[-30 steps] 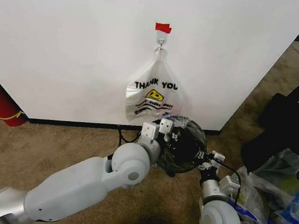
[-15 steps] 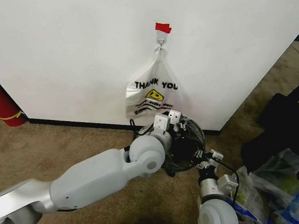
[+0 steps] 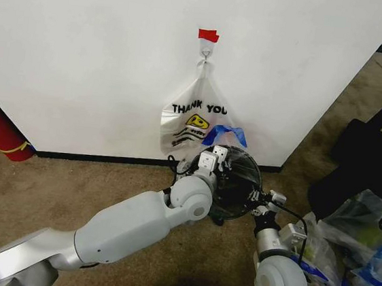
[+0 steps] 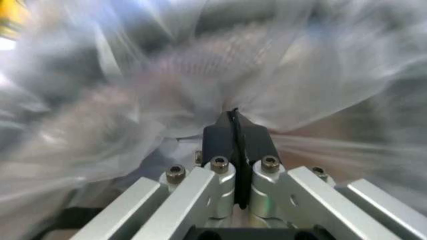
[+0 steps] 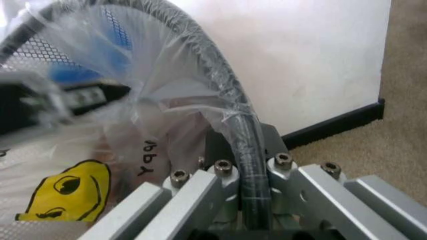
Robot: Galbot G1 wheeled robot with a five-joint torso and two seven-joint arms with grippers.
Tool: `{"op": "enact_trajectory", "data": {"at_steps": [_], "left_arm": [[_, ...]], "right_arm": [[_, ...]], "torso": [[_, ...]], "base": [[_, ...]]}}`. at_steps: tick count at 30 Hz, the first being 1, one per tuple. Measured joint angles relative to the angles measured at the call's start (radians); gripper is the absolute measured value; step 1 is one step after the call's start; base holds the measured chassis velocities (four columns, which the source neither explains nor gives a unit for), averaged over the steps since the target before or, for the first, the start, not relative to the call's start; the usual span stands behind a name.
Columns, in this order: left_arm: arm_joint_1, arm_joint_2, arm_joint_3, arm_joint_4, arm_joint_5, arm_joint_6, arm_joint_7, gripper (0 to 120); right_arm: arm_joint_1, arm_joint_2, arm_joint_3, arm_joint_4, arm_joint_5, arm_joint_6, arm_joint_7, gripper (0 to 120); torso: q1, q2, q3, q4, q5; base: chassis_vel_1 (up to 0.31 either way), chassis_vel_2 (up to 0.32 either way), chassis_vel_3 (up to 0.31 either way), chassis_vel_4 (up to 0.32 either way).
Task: Pick up the garbage bag from the wall and place it over the trash bin.
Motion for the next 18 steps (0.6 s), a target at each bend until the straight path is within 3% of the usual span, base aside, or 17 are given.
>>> {"op": "enact_trajectory", "data": {"at_steps": [9, 13, 18], "left_arm": [[0.010, 0.090, -0.012, -0.170, -0.064, 0.039, 0.000, 0], [0.017, 0.090, 0.007, -0.173, -0.065, 0.052, -0.002, 0], [0.032, 0.050, 0.035, -0.118, -0.010, 0.049, -0.001, 0]], "right_arm": [[0.008, 0.005, 0.005, -0.018, 0.001, 0.004, 0.006, 0], [0.005, 0.008, 0.000, -0.012, -0.001, 0.004, 0.006, 0], [-0.002, 0.006, -0.003, 0.006, -0.001, 0.002, 0.006, 0]], "torso": [[0.000, 0.000, 0.000, 0.0002, -0.0001], [0.000, 0.000, 0.000, 0.0001, 0.0000], [0.000, 0.000, 0.000, 0.0000, 0.0000]], "base": [[0.000, 0.000, 0.000, 0.000], [0.000, 0.000, 0.000, 0.000], [0.000, 0.000, 0.000, 0.000]]}}
